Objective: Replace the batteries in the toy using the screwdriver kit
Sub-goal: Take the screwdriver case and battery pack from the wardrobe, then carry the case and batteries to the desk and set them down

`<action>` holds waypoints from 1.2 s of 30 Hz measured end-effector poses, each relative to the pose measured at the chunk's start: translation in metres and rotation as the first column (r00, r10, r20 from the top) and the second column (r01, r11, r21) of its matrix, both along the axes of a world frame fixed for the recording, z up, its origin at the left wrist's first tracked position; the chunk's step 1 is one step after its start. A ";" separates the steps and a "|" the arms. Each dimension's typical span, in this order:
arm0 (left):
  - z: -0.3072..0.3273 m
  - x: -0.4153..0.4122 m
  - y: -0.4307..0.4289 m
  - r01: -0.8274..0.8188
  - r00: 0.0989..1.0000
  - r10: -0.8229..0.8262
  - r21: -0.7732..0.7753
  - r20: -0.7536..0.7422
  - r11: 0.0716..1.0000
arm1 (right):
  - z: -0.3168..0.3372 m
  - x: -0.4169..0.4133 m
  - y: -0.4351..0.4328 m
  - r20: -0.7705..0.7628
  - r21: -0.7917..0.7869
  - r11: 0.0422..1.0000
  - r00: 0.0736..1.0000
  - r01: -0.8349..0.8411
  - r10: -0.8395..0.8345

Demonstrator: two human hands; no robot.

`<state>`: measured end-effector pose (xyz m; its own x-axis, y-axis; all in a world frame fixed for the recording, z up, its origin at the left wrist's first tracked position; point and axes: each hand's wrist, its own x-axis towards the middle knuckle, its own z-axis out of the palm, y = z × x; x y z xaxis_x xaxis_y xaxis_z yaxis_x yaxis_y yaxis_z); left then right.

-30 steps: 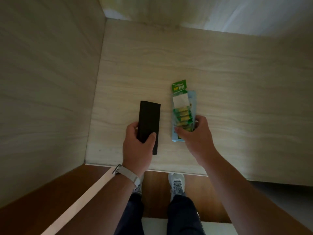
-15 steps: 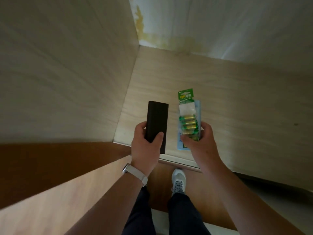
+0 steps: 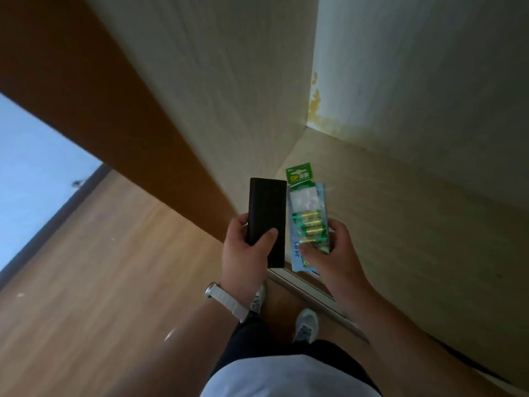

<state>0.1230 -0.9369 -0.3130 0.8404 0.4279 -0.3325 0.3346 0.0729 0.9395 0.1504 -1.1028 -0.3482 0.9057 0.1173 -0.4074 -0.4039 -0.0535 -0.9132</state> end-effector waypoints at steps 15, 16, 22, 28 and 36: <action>0.050 -0.155 0.078 -0.525 0.837 0.536 -0.118 0.105 0.843 | 0.060 -0.061 0.111 0.134 0.100 0.818 0.822 -0.566 0.553; 0.049 -0.160 0.085 -0.559 0.814 0.571 -0.121 0.110 0.820 | 0.061 -0.062 0.122 0.141 0.110 0.792 0.798 -0.601 0.586; 0.045 -0.177 0.125 -0.697 0.693 0.711 -0.141 0.120 0.703 | 0.071 -0.059 0.176 0.133 0.119 0.698 0.708 -0.706 0.693; 0.041 -0.186 0.174 -0.787 0.581 0.803 -0.160 0.131 0.595 | 0.078 -0.054 0.232 0.091 0.080 0.644 0.649 -0.760 0.755; 0.053 -0.189 0.241 -0.834 0.495 0.855 -0.194 0.154 0.517 | 0.090 -0.048 0.317 0.082 0.076 0.569 0.573 -0.819 0.815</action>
